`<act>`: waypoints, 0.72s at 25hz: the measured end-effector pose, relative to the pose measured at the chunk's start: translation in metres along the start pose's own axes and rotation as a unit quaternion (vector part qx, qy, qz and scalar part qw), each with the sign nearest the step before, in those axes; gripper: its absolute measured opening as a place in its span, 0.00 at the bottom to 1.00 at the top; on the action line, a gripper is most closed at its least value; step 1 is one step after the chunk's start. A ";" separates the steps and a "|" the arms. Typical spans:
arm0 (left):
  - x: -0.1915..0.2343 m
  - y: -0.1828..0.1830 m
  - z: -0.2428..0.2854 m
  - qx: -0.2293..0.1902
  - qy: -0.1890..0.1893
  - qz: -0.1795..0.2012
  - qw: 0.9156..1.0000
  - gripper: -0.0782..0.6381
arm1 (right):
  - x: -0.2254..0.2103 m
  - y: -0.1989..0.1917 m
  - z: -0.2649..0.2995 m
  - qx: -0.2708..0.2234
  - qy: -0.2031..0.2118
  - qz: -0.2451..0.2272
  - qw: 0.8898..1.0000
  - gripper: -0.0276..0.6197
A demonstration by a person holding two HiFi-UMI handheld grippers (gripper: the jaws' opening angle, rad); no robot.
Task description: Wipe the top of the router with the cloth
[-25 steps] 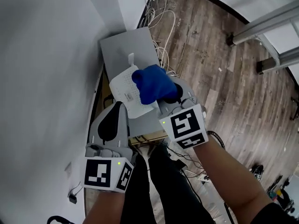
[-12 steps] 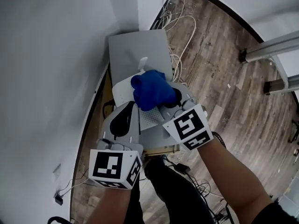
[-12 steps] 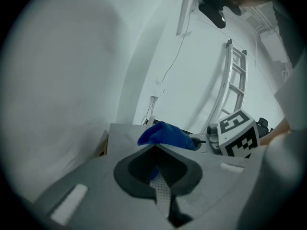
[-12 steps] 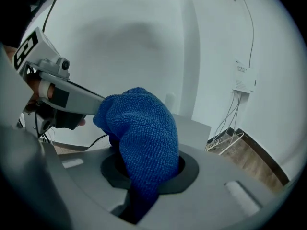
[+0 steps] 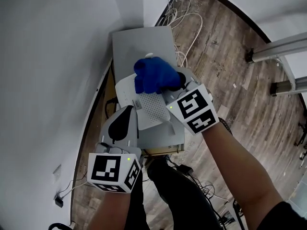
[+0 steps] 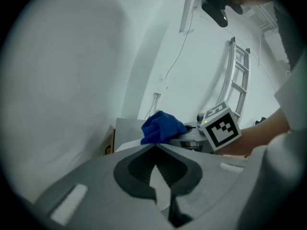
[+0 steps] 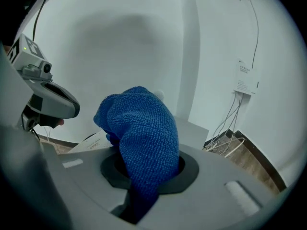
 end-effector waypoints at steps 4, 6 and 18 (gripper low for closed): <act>-0.005 -0.006 -0.001 0.005 -0.008 -0.001 1.000 0.11 | 0.010 -0.023 -0.014 0.006 0.004 0.017 1.000 0.19; -0.009 -0.008 0.000 0.013 -0.013 0.001 1.000 0.11 | 0.016 -0.034 -0.019 0.008 0.008 0.030 1.000 0.19; -0.036 -0.030 -0.001 0.044 -0.045 0.027 0.998 0.11 | 0.063 -0.109 -0.057 0.029 0.005 0.119 0.992 0.19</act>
Point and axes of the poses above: the fingertips, and each gripper's own axes: z forward along the fingers, x to its left, y out of its top, the point moved 1 cm from there along -z, backward along the fingers, and after that the axes turned 15 degrees about x, right-handed, at the moved point
